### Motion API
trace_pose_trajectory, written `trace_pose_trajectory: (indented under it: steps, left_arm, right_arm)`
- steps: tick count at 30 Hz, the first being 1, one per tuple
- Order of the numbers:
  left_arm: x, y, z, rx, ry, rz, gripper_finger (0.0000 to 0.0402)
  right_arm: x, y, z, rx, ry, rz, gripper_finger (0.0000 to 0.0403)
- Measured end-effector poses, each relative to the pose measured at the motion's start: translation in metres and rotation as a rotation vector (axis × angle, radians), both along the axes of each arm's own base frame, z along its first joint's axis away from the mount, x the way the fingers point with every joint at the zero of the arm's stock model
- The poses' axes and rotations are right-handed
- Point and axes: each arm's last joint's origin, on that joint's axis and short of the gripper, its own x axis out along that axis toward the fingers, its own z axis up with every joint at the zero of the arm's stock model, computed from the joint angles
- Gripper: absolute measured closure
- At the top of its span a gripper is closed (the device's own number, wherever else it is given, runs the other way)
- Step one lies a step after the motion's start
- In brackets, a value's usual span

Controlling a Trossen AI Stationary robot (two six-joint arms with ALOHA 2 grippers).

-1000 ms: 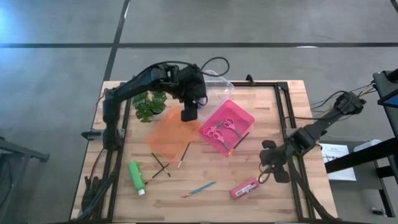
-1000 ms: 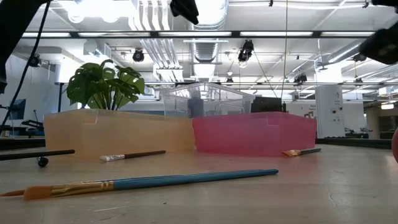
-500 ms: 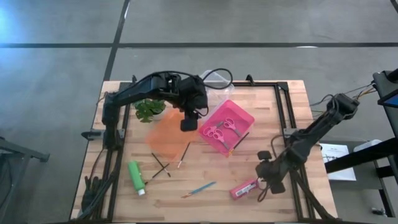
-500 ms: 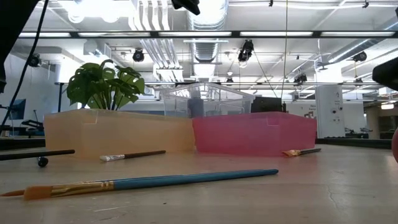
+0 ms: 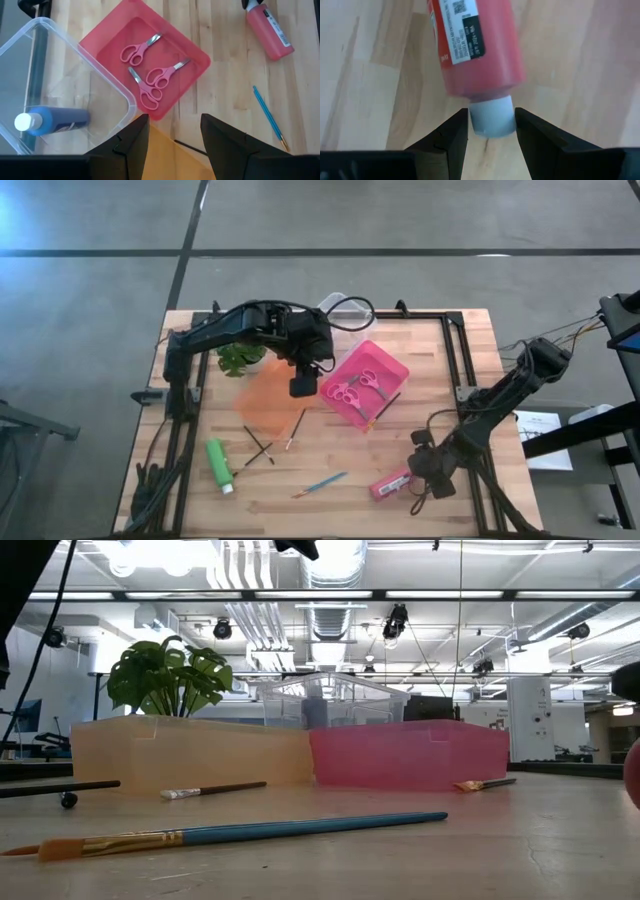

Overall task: Pick & Place Paint Supplies
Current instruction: Put the pink paint bottle into the transparent bin

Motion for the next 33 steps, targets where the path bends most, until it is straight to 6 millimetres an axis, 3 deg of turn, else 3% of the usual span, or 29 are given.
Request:
trace_pose_trajectory:
  steps: [9,13,18,27,33]
  left_arm:
    - [0.0,-0.002,0.0,-0.01,-0.001,0.012,0.0213]
    - [0.0,-0.003,0.0,-0.009,-0.001,0.009,0.0213]
    - [0.0,-0.005,0.0,-0.01,-0.001,0.004,0.0213]
    - [0.001,-0.009,0.0,-0.012,-0.001,-0.009,0.0213]
    - [0.001,-0.018,0.0,0.004,-0.001,-0.062,0.0213]
  right_arm:
    - [0.004,0.005,-0.008,0.0,0.0,0.024,0.0245]
    - [0.004,0.004,-0.003,0.019,-0.012,0.018,0.0253]
    - [0.002,0.003,0.003,0.041,-0.028,0.015,0.0293]
    - [0.002,0.002,0.007,0.073,-0.029,-0.035,0.0292]
    - [-0.001,-0.001,0.021,0.145,-0.065,-0.09,0.0285]
